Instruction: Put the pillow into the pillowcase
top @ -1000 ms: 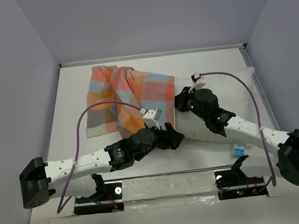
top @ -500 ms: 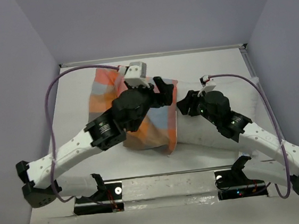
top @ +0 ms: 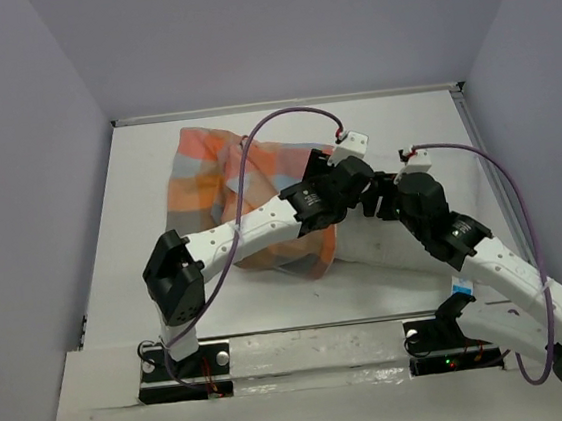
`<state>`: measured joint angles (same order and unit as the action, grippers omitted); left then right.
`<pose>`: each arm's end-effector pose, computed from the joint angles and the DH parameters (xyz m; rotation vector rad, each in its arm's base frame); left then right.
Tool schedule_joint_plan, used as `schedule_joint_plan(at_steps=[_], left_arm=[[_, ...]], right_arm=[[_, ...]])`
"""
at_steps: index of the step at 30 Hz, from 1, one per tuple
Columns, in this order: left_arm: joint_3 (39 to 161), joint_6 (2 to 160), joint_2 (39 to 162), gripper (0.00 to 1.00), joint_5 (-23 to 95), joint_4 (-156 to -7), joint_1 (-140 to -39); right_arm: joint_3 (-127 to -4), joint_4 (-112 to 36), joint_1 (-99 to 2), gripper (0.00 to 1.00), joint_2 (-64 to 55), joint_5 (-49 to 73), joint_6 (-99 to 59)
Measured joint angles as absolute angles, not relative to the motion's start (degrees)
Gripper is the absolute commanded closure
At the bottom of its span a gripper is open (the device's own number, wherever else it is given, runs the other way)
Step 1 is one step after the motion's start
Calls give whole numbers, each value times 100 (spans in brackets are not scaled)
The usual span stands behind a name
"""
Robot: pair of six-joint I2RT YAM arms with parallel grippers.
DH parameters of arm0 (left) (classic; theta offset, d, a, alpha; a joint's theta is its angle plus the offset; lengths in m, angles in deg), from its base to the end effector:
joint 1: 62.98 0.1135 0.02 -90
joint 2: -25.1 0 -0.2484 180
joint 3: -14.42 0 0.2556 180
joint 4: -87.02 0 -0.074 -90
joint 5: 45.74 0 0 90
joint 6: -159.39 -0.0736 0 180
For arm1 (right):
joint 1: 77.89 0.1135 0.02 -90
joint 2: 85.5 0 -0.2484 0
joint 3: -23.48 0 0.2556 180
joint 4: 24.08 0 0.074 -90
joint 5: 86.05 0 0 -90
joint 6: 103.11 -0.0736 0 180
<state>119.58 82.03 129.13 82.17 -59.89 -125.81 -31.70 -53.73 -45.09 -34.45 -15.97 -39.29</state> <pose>0.2447 -0.3778 0.2896 0.4953 1.9420 -0.1337 0.2221 0.1133 0.2634 0.1051 1.9987 0.3136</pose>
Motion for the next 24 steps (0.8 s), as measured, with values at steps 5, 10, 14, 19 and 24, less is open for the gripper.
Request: schedule_joint_plan(at_steps=[5,10,14,19,24], left_arm=[[12313,8007,12968,37,8530,-6114,-12291],[12330,7825,13162,58,8687,-6332,-12085],[12343,7764,13365,88,8565,-6415,-11952],[12323,7766,13344,100,8208,-6665,-11797],[12083,8164,12926,100,7063,-7172,-11657]], right_arm=[[-3157,-5373,-4509,22,-3487,-1579,-3924],[-3238,-5338,-4553,13,-3358,-1634,-3776],[-3548,-5246,-4772,12,-2813,-1544,-3553],[-3649,-4949,-4940,48,-2230,-1081,-3288],[-3603,-4125,-5034,100,-1620,80,-3314]])
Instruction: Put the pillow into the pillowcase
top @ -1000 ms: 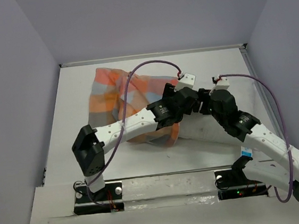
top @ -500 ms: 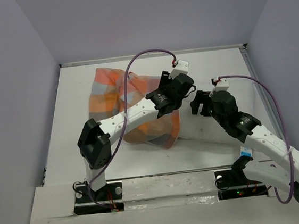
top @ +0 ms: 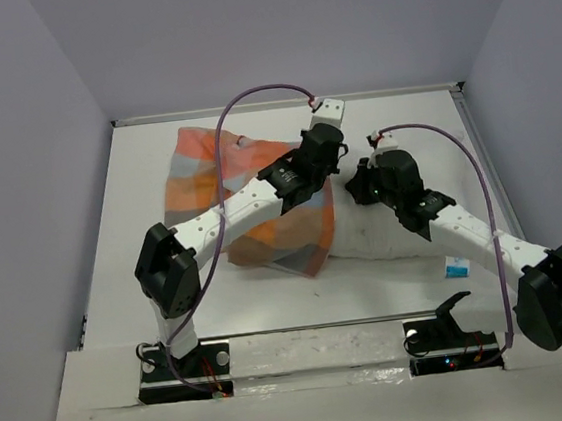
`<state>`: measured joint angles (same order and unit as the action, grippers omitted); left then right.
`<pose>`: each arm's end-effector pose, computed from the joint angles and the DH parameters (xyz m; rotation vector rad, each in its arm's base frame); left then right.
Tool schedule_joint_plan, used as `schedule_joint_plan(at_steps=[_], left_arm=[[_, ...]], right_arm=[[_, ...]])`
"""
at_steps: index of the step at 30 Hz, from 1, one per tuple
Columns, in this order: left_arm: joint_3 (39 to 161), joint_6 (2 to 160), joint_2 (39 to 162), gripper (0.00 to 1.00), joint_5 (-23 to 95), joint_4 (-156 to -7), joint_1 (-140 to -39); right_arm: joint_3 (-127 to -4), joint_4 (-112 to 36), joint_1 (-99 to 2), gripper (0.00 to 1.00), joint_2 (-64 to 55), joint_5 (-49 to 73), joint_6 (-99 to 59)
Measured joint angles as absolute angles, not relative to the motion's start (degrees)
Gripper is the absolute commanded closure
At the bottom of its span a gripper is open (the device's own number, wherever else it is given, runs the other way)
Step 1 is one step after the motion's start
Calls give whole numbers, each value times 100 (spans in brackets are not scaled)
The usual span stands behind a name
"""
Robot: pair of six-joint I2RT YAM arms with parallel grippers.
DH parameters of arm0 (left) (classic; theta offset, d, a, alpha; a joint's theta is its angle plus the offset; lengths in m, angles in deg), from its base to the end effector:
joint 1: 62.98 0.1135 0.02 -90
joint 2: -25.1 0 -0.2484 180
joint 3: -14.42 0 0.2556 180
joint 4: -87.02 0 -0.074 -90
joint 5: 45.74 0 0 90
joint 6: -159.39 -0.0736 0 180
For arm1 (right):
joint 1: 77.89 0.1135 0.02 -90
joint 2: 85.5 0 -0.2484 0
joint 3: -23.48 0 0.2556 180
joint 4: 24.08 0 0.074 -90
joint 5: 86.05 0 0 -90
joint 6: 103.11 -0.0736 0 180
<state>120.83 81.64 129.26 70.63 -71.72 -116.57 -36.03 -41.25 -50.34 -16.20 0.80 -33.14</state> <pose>0.3044 -0.3576 0.3188 0.3651 1.8464 -0.3544 0.2816 0.1424 0.2355 -0.1010 2.0698 0.4605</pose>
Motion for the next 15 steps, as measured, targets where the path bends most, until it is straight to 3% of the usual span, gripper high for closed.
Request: schedule_joint_plan(at_steps=[5,12,15], left_arm=[[12087,8691,12546,100,6167,-7585,-11541],[12101,9727,12432,100,5057,-7666,-11451],[12076,10026,12340,100,5199,-7648,-11473]], right_arm=[[-2947,-2315,-4831,100,-1463,1393,-3935],[-2668,-877,-4636,100,-1200,2471,-4525],[-2744,-143,-4553,100,-827,2646,-4853]])
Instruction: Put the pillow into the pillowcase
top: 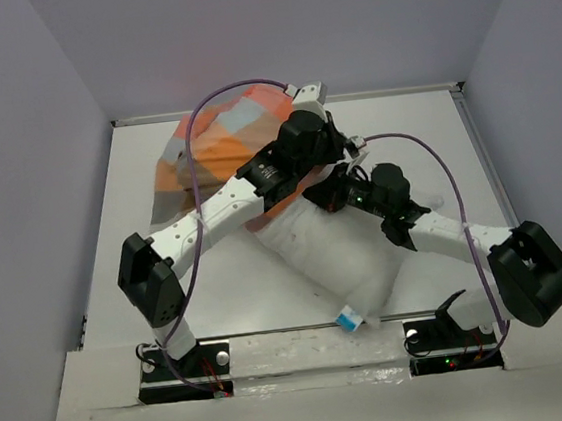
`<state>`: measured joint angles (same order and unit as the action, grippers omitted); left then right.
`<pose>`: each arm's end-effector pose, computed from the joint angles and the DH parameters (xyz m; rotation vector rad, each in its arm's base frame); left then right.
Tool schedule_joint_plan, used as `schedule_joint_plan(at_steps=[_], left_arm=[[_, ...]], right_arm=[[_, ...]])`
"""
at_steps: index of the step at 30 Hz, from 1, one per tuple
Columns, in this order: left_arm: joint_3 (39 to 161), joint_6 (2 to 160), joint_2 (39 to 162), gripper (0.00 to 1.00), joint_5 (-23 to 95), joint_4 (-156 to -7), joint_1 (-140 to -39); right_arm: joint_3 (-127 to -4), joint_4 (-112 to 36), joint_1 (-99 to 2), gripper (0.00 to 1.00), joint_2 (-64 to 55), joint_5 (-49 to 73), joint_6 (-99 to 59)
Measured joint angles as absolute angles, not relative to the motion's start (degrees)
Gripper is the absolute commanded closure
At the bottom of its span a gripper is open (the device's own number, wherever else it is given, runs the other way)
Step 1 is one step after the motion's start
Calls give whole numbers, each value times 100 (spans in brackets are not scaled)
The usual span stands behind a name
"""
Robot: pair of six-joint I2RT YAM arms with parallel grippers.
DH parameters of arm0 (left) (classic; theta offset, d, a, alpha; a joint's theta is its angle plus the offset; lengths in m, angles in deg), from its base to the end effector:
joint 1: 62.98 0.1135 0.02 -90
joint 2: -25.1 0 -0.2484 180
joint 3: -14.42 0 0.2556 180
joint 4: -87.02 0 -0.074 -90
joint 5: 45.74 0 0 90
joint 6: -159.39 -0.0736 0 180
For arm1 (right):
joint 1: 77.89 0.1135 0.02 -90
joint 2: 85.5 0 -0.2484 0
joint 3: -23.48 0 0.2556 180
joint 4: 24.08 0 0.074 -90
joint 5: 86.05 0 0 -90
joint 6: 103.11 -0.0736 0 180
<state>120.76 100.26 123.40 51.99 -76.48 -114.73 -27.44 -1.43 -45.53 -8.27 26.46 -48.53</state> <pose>0.2890 -0.3506 0.3734 0.2242 1.7983 -0.9380 0.2687 0.2036 0.2334 -0.2794 1.7550 1.2024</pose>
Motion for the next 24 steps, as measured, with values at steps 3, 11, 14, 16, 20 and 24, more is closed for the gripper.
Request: schedule_joint_plan(at_steps=[3,11,14,16,20,24], left_arm=[[11701,10426,12047,100,5457,-7845,-11491],[10149,10984,10577,23,5564,-8477,-12089],[10072,10916,10177,5,5559,-8643,-12129],[10072,10715,10004,5,5634,-8605,-12098],[9954,10258,9777,9,6053,-8326,-12092],[8982,9961,9047,9,6965,-7886,-12103]], right_arm=[[-2797,301,-4402,100,-630,2584,-5067],[-2056,-140,-4120,100,-1721,2381,-5170],[-2023,-619,-4442,100,-1965,2390,-5150],[-2029,-768,-4863,100,-1946,2503,-5177],[-2445,-1174,-5854,100,-1690,3070,-5115],[-3306,-1966,-6258,96,-1141,3378,-4748]])
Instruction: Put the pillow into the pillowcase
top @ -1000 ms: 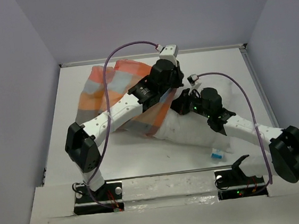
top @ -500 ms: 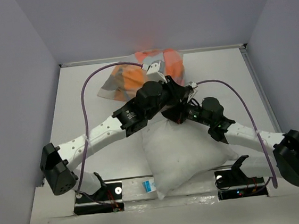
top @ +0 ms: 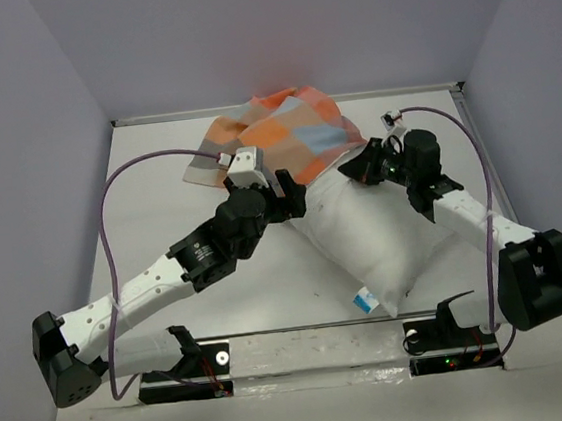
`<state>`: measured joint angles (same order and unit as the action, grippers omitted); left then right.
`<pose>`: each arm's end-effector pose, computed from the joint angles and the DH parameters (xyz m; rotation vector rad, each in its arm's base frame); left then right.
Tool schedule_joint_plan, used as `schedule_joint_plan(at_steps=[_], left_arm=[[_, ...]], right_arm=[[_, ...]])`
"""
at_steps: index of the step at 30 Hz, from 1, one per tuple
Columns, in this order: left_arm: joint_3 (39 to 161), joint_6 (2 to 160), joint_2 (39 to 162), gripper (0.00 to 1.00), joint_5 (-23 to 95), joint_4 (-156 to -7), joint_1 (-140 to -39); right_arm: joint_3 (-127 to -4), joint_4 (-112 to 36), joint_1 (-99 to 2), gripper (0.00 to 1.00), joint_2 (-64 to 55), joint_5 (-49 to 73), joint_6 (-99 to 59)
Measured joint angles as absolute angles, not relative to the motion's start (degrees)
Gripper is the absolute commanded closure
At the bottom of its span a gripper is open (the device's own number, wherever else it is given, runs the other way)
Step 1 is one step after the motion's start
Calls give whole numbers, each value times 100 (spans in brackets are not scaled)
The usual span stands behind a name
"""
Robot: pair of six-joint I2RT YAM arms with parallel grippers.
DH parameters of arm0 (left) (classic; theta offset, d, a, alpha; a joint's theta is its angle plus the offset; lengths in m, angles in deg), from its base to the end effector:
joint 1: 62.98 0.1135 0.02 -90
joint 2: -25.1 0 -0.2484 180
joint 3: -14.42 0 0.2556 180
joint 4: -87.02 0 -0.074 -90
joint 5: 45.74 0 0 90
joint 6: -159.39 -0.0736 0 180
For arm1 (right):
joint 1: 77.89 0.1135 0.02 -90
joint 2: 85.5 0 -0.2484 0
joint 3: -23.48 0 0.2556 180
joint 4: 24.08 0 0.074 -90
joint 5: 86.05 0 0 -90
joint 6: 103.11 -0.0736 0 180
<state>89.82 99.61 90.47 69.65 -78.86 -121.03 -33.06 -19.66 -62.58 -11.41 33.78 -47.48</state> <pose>0.1899 -0.2449 0.3738 0.0614 1.6977 -0.8092 0.3085 0.1224 0.2440 -0.0799 1.9023 1.0713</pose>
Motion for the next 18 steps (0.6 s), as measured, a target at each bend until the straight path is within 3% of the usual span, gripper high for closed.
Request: schedule_joint_plan(at_steps=[2,3,6,18], left_arm=[[8348,9937,8778,10,7389,-7736,-12098],[8142,9935,8758,10,7520,-7712,-12094],[7482,9825,8950,12,7752,-7823,-12085],[6995,8673,10021,20,7579,-9528,-11952]], right_arm=[[-3767,-2409,-6391,78,-890,3358,-4532],[-3964,-2667,-6450,54,-827,3273,-4379],[-4355,-3334,-6518,34,-857,2987,-4073],[-4298,-4477,-6385,37,-2464,2512,-3540]])
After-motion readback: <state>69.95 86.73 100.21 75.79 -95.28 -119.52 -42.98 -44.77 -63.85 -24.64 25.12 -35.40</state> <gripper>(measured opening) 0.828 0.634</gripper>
